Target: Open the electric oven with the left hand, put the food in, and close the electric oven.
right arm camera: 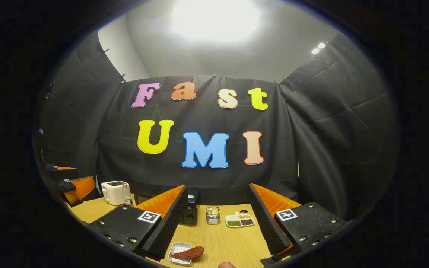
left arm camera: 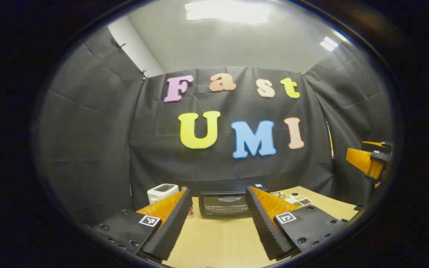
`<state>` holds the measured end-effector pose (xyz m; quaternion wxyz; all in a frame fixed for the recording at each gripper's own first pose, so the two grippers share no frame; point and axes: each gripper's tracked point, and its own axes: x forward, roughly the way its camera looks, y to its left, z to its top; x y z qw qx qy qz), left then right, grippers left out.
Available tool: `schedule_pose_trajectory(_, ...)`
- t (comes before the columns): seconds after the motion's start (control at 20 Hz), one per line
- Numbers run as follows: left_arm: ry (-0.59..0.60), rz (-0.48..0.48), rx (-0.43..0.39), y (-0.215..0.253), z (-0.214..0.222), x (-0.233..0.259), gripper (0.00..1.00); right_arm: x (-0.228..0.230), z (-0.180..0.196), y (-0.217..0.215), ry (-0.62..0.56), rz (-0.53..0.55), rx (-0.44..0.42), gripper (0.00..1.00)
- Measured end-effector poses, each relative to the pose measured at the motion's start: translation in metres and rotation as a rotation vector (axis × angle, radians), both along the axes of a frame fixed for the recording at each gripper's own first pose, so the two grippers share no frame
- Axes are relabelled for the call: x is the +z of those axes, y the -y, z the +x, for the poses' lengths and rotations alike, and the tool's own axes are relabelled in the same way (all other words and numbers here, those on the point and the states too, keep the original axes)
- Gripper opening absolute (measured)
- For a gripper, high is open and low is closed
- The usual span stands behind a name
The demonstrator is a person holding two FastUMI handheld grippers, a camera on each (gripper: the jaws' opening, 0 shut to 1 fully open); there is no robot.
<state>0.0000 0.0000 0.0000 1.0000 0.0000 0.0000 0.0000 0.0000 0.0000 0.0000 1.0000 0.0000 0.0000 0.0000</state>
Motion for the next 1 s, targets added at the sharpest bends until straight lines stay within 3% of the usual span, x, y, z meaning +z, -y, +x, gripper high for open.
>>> schedule_pose_trajectory(0.1, 0.001, 0.000, -0.001, 0.002, 0.003, 0.001, 1.00, -0.002, 0.002, 0.003, -0.003, 0.005, -0.004, 0.97)
schedule_pose_trajectory(0.15, 0.001, 0.000, -0.002, 0.004, 0.004, 0.001, 0.91, -0.003, 0.002, 0.004, -0.006, 0.008, -0.005, 0.97)
schedule_pose_trajectory(0.2, 0.001, 0.002, -0.003, 0.006, 0.003, 0.002, 1.00, -0.005, 0.003, 0.006, -0.009, 0.010, -0.005, 0.97)
schedule_pose_trajectory(0.4, 0.002, 0.008, 0.000, 0.011, 0.003, 0.003, 1.00, -0.007, 0.006, 0.010, -0.013, 0.015, -0.001, 0.97)
schedule_pose_trajectory(0.45, 0.001, 0.006, 0.003, 0.012, 0.003, 0.002, 0.96, -0.007, 0.005, 0.011, -0.012, 0.013, 0.001, 0.97)
schedule_pose_trajectory(0.5, 0.000, 0.004, 0.003, 0.014, 0.003, 0.003, 1.00, -0.008, 0.005, 0.014, -0.011, 0.012, 0.001, 0.97)
schedule_pose_trajectory(0.55, -0.002, 0.004, 0.004, 0.015, 0.003, 0.001, 0.96, -0.008, 0.005, 0.015, -0.012, 0.013, 0.005, 0.97)
schedule_pose_trajectory(1.0, 0.006, 0.009, 0.000, 0.031, 0.009, 0.008, 1.00, -0.017, 0.005, 0.029, -0.018, 0.027, 0.027, 0.97)
